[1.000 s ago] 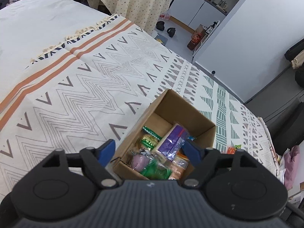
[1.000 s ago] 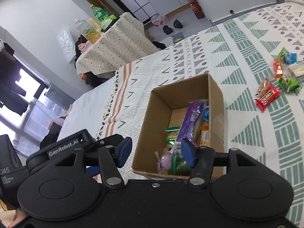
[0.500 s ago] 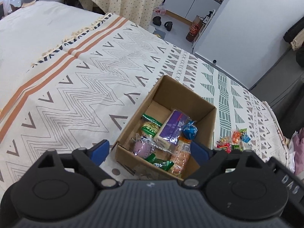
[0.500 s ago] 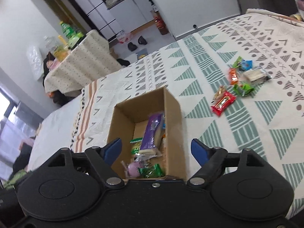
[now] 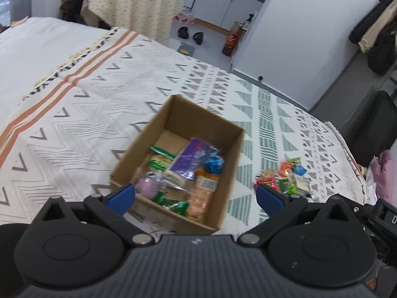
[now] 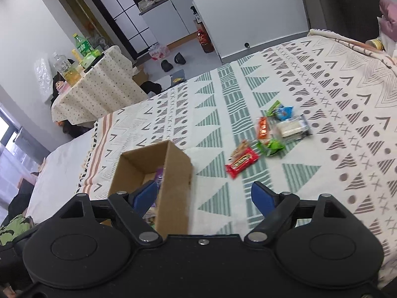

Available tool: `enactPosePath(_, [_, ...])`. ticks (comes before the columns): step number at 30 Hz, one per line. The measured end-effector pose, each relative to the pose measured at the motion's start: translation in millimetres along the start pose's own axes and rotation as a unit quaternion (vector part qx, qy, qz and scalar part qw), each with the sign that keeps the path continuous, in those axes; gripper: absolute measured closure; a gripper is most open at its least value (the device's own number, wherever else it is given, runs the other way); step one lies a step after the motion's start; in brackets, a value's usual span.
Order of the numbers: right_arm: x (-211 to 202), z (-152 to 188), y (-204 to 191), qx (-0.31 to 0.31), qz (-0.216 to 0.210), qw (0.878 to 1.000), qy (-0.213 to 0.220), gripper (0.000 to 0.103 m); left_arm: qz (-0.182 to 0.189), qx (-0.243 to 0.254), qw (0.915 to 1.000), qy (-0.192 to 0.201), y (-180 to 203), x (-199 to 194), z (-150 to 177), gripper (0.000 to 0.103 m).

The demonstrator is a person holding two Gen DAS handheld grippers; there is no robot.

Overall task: Organize snacks
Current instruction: 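Withdraw both tools from the box toward the remaining snacks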

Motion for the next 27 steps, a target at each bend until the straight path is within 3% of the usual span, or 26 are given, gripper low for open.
enactPosePath(4, [-9, -8, 20, -0.005, -0.008, 1.000, -0.011, 0.018, 0.012, 0.002, 0.9999, -0.001, 18, 2, 1, 0.000])
enactPosePath(14, [-16, -26, 71, -0.028, 0.028, 0.999, -0.017, 0.018, 0.020, 0.010, 0.9997, -0.013, 54, 13, 13, 0.000])
enactPosePath(21, [-9, -31, 98, -0.014, 0.014, 1.000, -0.015, 0.018, 0.033, 0.034, 0.9989, 0.000, 80, 17, 16, 0.000])
enactPosePath(27, [5, -32, 118, -0.008, 0.011, 1.000, -0.021, 0.018, 0.023, 0.047, 0.9984, -0.021, 93, 36, 26, 0.000])
Point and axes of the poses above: each gripper's, at about its wrist camera, not at the fingertips, and x roughly the way its jaws point, y to its right, z to its underside, the point moved 9 cm from there along x, roughly the way its jaws point, and after that the axes turned 1 degree about y, right-handed, at the moved point
